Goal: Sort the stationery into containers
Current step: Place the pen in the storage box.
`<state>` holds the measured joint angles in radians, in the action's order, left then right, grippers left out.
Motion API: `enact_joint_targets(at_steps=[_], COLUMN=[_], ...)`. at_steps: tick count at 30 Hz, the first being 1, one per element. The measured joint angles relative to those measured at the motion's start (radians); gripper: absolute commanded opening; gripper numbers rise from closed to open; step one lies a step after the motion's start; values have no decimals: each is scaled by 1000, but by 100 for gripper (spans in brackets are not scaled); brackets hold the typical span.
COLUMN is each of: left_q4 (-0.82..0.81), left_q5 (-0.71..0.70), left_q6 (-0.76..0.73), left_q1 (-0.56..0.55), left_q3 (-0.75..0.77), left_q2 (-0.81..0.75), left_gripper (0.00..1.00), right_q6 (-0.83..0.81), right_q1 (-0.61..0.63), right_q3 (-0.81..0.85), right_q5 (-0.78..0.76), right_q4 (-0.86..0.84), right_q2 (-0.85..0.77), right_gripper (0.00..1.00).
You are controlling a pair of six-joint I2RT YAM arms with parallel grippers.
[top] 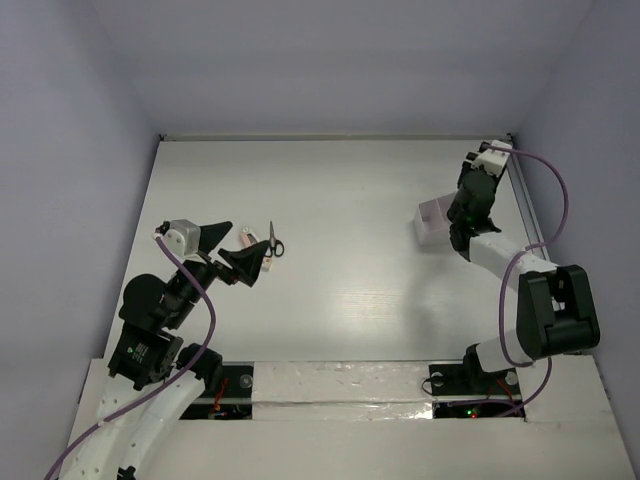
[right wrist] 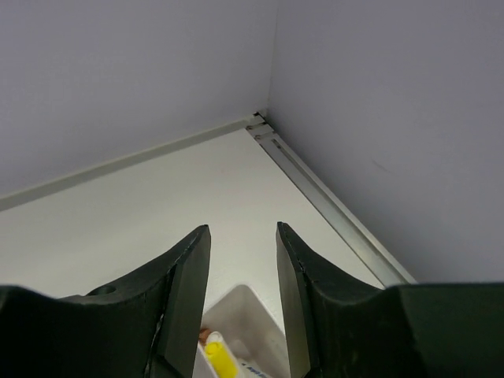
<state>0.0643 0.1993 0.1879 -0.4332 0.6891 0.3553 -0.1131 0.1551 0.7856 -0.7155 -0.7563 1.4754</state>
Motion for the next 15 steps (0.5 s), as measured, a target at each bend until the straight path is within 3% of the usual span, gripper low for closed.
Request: enact_joint_targets(at_steps=[9,15], left_q4=[0,2], left_q5=[-16,-40], left_q6=[0,0], left_q1=[1,18], left_q3=[0,0], left_q2=[5,24], left_gripper=[99,99], right_q6=[159,239], right_q1=[156,338], right_q3=[182,361], right_q5=[236,509], right_q4=[314,473], right_q2=[-10,166], right_gripper=[44,45])
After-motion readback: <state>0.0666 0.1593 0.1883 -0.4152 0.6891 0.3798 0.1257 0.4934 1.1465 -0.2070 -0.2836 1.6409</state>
